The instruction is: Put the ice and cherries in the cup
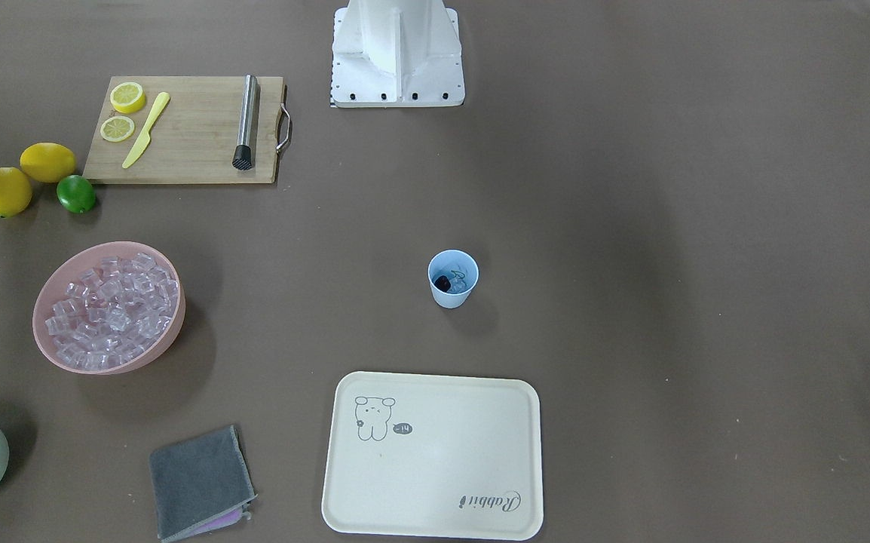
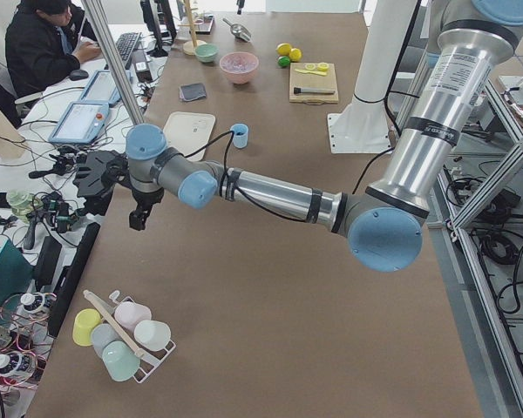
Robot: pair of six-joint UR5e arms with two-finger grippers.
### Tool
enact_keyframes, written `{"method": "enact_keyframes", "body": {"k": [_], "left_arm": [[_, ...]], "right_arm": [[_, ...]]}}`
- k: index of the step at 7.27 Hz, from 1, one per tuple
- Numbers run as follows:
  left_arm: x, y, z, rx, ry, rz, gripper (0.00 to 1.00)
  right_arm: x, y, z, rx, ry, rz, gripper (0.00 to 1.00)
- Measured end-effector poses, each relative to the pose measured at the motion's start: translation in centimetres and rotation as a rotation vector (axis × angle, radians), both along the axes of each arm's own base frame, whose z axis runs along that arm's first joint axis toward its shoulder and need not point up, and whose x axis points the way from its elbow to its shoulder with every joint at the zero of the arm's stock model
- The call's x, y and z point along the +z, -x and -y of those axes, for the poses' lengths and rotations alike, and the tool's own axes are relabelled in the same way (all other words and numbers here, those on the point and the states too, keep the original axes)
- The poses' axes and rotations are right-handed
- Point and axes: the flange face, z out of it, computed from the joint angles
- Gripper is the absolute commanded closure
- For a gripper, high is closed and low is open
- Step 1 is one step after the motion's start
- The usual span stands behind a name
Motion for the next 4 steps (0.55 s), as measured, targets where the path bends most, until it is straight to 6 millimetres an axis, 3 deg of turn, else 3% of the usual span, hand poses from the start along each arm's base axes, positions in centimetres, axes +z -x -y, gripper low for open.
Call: {"method": "enact_keyframes", "body": {"k": [1,2,4], "left_arm": [[3.1,2.8,-0.5,-0.02,0.056,-0.033,0.02],[6.3,4.2,-1.4,-0.039,0.107,-0.032,0.02],[10.4,5.6,-3.2,-0.074,0.163,0.016,0.02]], "right_arm": [[0.9,-0.7,0.2,0.002,0.009,-0.005,0.0],[1.7,-1.4,0.3,0.01,0.021,-0.005,0.0],[3.2,-2.4,0.4,0.025,0.051,0.002,0.0]]}}
